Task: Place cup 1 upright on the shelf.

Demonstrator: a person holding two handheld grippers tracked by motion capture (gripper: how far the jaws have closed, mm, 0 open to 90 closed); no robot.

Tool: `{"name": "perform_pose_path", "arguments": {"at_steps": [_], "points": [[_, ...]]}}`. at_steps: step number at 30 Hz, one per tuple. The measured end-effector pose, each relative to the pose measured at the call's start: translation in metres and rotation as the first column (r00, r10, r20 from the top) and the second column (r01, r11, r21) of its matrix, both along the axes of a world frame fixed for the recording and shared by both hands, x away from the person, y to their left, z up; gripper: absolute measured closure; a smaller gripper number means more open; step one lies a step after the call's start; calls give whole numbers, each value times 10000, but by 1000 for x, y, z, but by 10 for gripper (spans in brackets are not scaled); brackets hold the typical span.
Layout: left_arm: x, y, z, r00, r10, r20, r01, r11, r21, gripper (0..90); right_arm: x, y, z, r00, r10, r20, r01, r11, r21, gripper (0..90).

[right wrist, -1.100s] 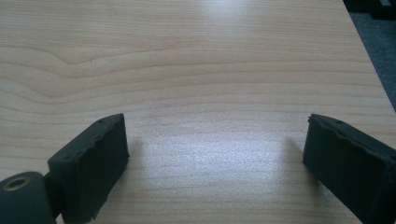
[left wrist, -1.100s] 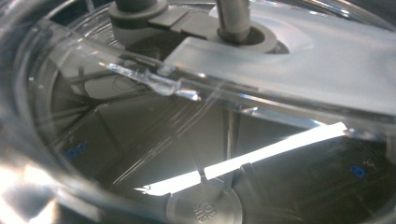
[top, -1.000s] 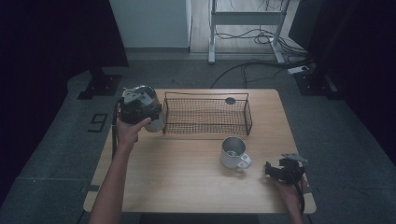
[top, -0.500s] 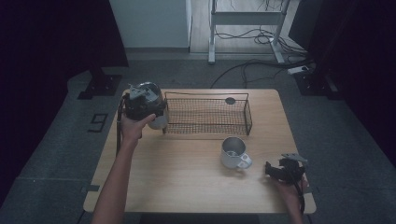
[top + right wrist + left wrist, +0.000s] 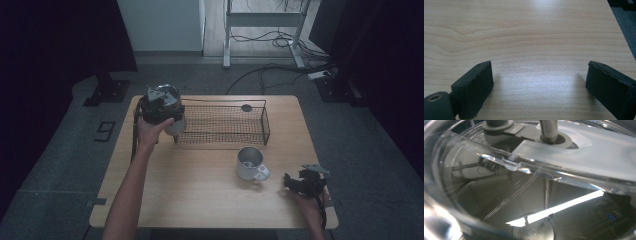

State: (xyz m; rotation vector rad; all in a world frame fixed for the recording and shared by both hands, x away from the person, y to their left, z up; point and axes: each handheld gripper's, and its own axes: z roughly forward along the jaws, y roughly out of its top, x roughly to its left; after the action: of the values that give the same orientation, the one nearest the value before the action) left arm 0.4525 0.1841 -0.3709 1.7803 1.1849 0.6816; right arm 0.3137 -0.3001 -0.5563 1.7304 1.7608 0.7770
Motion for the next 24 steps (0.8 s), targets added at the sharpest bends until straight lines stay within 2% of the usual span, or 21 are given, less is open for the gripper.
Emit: {"name": "perform_pose_path", "arguments": {"at_steps": [7, 24], "points": [[3, -9, 4, 9999, -120, 23, 120, 9999, -59, 42, 0, 0, 0, 10000, -2, 8, 2, 10000, -1, 75], [13, -20, 12, 9997, -191, 119, 190, 9998, 118, 42, 0, 0, 0, 10000, 2, 13, -2, 10000, -1, 76]]}}
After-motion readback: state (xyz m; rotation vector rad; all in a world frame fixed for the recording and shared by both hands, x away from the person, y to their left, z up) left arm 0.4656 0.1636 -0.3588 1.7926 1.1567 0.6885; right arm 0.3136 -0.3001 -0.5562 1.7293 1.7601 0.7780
